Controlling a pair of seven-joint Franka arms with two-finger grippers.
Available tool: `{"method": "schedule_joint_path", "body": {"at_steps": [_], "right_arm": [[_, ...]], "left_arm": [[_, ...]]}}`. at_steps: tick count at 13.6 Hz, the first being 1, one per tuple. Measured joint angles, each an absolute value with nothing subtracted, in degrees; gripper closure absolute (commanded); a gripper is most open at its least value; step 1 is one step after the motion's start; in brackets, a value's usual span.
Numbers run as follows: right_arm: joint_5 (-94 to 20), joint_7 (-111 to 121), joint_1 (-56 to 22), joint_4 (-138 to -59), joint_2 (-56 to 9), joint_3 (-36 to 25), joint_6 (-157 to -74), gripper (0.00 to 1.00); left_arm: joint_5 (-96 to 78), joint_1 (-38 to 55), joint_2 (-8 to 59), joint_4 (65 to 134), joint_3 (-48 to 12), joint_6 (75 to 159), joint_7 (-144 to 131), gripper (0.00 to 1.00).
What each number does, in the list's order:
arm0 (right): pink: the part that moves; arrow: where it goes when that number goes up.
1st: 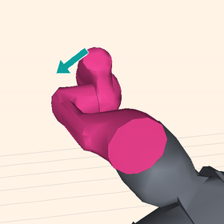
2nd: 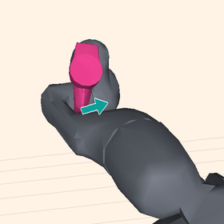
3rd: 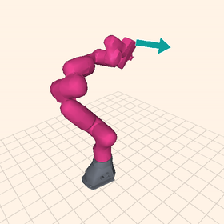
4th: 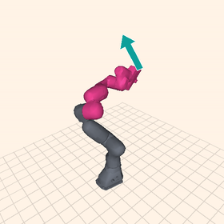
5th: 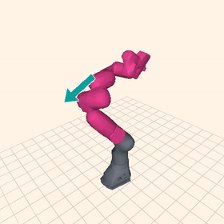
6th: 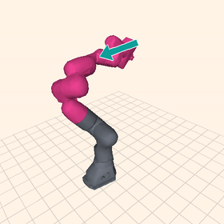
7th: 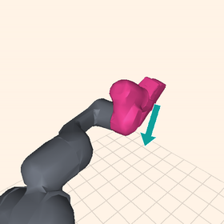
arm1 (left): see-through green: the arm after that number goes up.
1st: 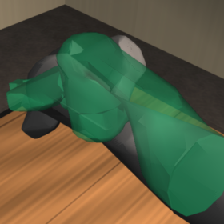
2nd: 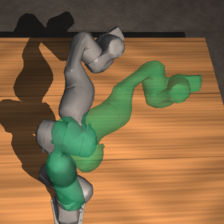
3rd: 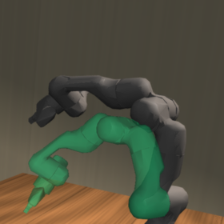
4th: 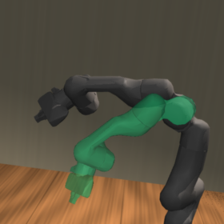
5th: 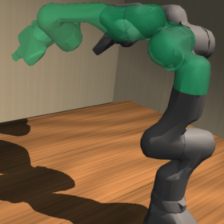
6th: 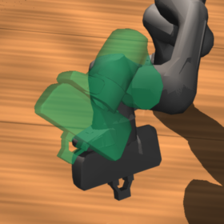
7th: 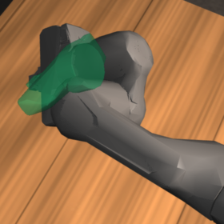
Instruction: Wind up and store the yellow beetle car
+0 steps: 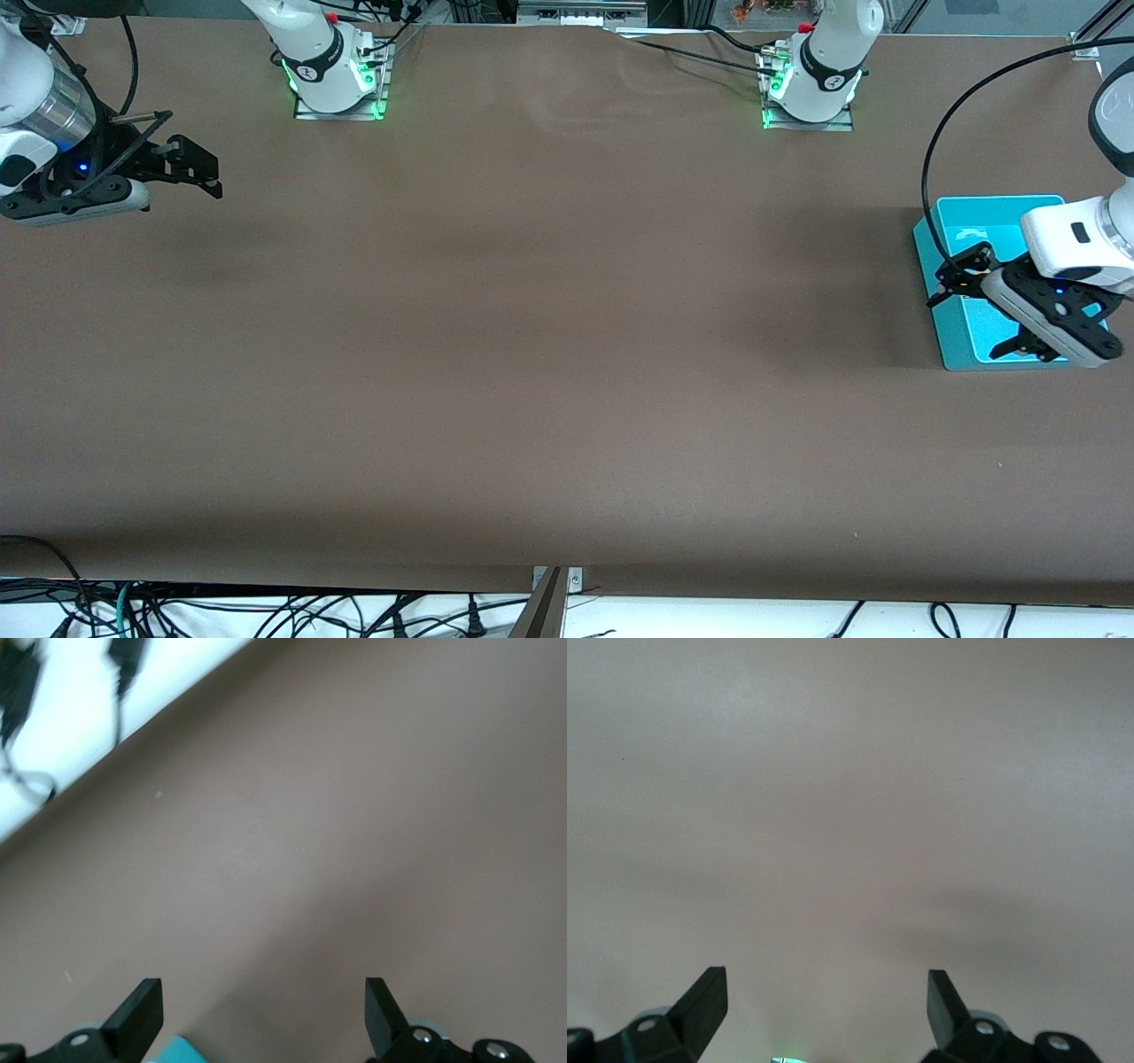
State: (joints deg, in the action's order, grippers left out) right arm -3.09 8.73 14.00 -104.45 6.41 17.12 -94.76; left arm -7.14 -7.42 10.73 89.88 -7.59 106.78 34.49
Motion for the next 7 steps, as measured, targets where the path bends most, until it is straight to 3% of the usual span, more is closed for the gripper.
{"method": "schedule_joint_path", "body": {"at_steps": [7], "right_arm": [[-3.1, 8.7, 14.0, -104.4, 6.3, 17.1, -94.7, 0.00]], "left_arm": [[-6.6, -2.1, 6.5, 89.8, -4.6, 98.9, 1.3, 0.00]]}}
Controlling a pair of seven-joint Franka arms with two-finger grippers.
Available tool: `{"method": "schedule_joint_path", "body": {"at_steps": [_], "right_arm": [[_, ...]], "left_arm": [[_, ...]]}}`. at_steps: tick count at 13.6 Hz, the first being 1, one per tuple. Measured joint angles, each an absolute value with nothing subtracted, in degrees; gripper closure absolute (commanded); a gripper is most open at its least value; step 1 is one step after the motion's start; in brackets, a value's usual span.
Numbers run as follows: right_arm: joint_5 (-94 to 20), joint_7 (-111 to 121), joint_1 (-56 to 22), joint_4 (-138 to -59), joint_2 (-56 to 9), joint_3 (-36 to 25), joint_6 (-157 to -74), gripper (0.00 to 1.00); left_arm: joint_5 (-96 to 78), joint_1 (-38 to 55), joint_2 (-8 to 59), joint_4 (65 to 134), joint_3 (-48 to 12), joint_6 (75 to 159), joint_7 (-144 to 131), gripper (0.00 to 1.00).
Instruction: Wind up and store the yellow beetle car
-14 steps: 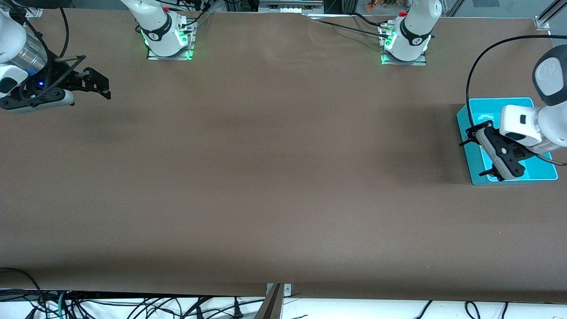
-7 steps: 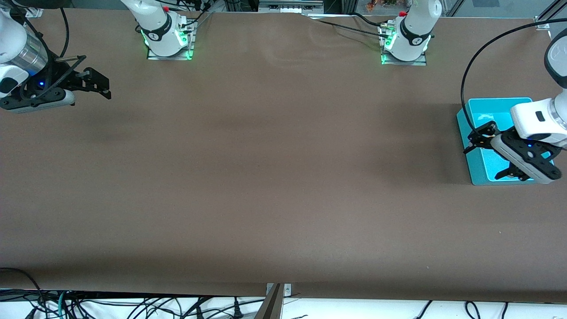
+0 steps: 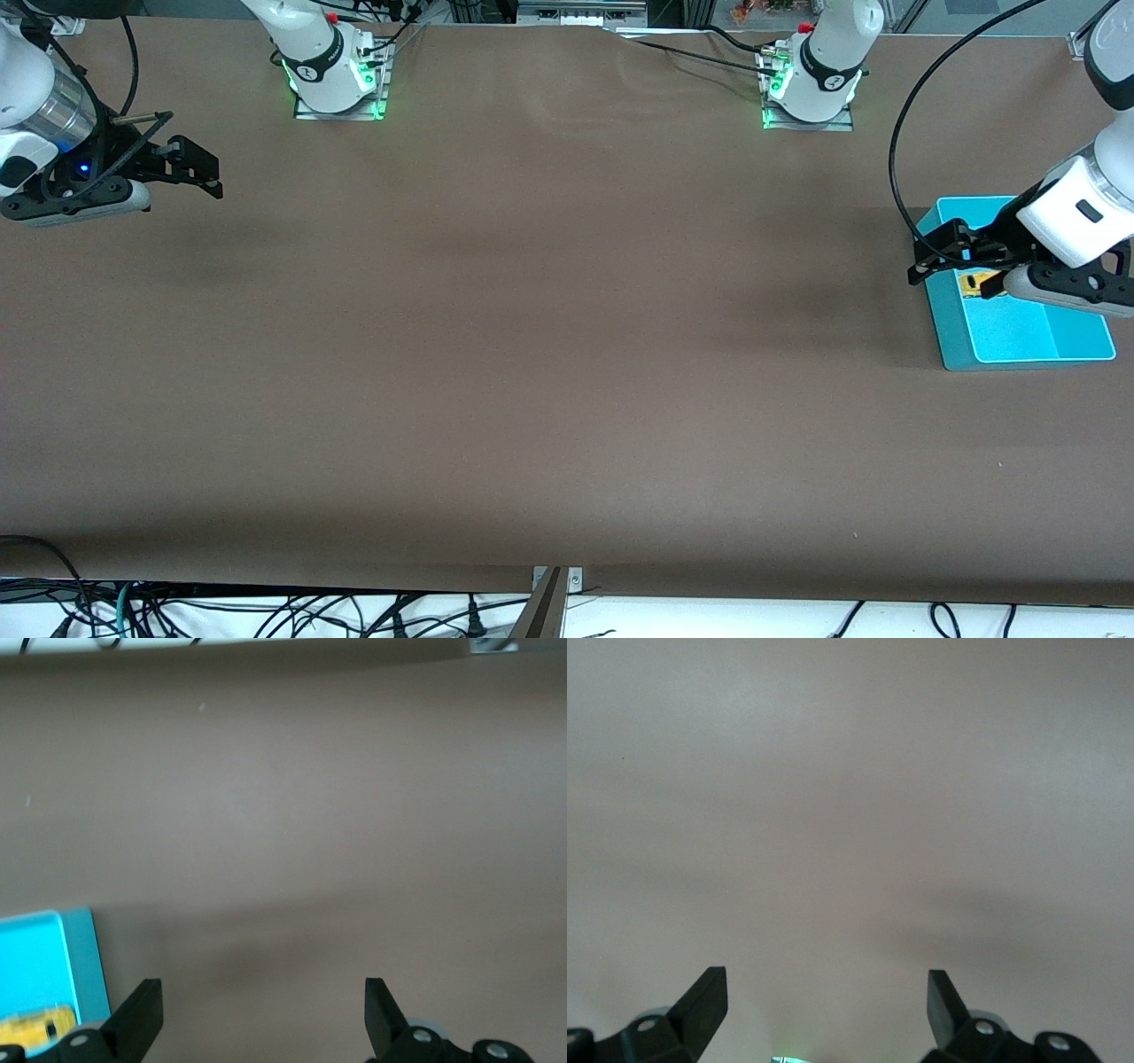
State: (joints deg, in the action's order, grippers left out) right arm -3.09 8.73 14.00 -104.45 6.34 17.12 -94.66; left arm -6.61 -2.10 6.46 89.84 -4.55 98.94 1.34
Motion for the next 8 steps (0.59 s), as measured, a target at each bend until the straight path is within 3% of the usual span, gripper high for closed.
{"method": "schedule_joint_path", "body": {"at_steps": [8], "right_arm": [[-3.1, 8.7, 14.0, -104.4, 6.3, 18.0, -92.5, 0.00]], "left_arm": [[-6.6, -2.0, 5.8, 90.0, -2.4, 90.8, -8.7, 0.00]]}}
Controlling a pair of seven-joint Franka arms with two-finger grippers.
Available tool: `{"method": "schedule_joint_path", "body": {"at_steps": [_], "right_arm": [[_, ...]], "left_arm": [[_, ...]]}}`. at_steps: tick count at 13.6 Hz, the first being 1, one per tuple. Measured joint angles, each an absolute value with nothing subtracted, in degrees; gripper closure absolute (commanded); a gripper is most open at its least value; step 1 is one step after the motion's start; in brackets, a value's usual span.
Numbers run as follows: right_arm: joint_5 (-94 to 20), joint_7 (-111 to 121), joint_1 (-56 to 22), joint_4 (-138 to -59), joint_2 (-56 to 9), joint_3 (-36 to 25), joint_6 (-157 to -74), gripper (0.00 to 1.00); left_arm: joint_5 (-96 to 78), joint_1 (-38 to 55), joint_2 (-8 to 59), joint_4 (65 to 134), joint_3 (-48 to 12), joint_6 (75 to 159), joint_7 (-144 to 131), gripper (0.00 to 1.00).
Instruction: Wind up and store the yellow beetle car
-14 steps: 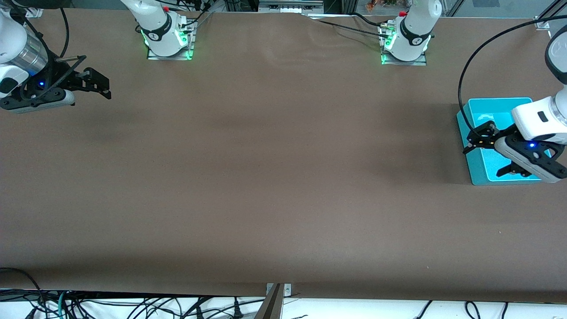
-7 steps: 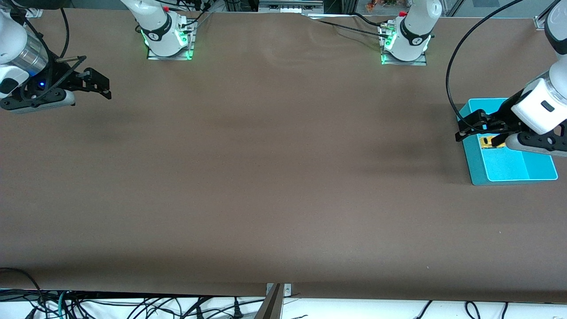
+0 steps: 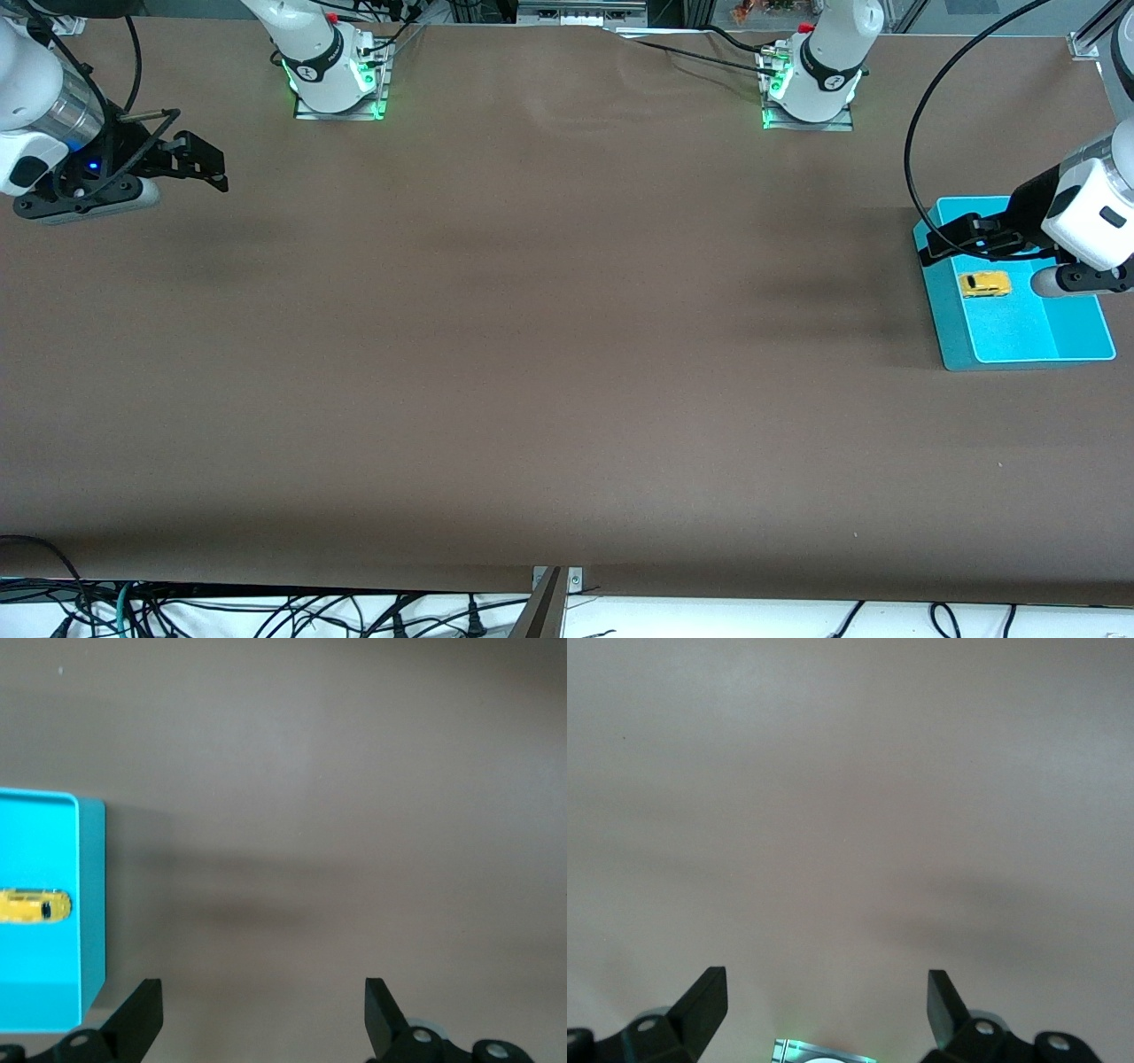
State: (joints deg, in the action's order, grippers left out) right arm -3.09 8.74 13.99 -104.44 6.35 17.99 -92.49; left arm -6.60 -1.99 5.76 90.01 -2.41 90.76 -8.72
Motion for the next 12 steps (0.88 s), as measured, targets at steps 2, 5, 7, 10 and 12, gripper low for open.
{"method": "schedule_joint_path", "body": {"at_steps": [2, 5, 7, 10, 12], "right_arm": [[-3.1, 8.7, 14.0, -104.4, 6.4, 18.5, -92.5, 0.00], [-3.1, 8.7, 14.0, -104.4, 6.4, 18.7, -92.7, 0.00], [-3.1, 8.7, 14.0, -104.4, 6.3, 18.7, -92.8, 0.00], [-3.1, 8.7, 14.0, -104.4, 6.2, 18.7, -92.8, 0.00], [-3.1, 8.7, 14.0, -104.4, 6.2, 18.7, -92.8, 0.00]], "left_arm": [[-6.3, -2.0, 5.8, 90.5, -1.1, 89.6, -8.7, 0.00], [-4.3, -2.0, 5.9, 90.9, -0.6, 89.6, -7.3, 0.00], [-4.2, -2.0, 6.3, 91.0, -0.5, 89.6, -6.8, 0.00], [-4.2, -2.0, 6.6, 91.0, -0.5, 89.6, -6.3, 0.00], [-4.2, -2.0, 6.6, 91.0, -0.5, 89.6, -6.3, 0.00]]}}
